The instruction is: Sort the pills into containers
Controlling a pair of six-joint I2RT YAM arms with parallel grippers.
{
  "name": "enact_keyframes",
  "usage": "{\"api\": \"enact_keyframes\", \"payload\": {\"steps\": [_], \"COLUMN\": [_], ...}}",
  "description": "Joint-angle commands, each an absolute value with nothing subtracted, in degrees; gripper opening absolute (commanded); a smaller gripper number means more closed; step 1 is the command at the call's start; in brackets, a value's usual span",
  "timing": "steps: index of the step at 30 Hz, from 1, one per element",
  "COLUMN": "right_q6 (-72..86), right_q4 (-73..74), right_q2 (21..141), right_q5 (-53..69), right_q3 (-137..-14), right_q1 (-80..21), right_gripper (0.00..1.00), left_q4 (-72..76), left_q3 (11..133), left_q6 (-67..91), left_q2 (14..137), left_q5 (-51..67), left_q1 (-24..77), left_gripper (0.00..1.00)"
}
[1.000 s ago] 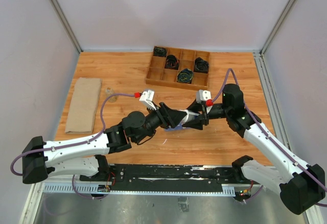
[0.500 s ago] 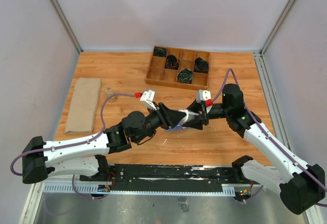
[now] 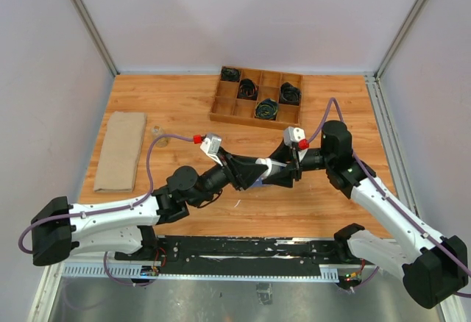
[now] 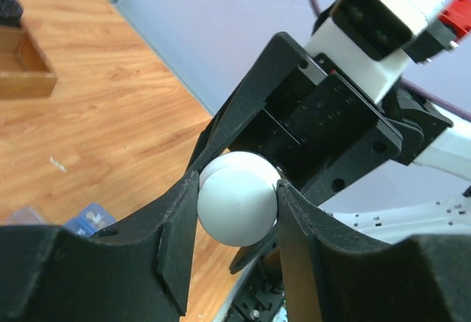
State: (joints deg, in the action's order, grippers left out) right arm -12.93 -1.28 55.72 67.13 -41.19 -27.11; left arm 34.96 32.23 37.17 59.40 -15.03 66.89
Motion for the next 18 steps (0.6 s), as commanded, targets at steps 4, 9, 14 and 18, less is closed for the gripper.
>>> {"api": "enact_keyframes", "payload": {"steps": [4, 9, 14, 18], "right_q6": [-2.50, -1.32, -0.83, 0.04], "right_q4": [-13.10, -14.02, -14.15, -14.90], "right_q2": [54.78, 54.68, 54.76, 54.69], "right_q5": [71.37, 71.89, 71.81, 71.63], "right_q3": [-39.79, -39.64, -39.77, -39.62], "right_q1": [-24.79, -24.71, -24.54, -24.26], "right_gripper": [0.12, 0.11, 0.11, 0.11], "left_q4": [60.95, 62.65, 67.47, 72.07], "left_q3": [24.94, 28.31, 29.16, 29.54], "left_q6": [26.42, 20.78, 17.34, 16.45], "left_q2": [60.84, 65.69, 68.15, 70.06], "left_q5": [12.36, 25.20, 30.67, 33.82], "left_q1": [59.03, 54.21, 52.42, 52.04], "left_gripper": [0.30, 0.32, 0.32, 0.34]}}
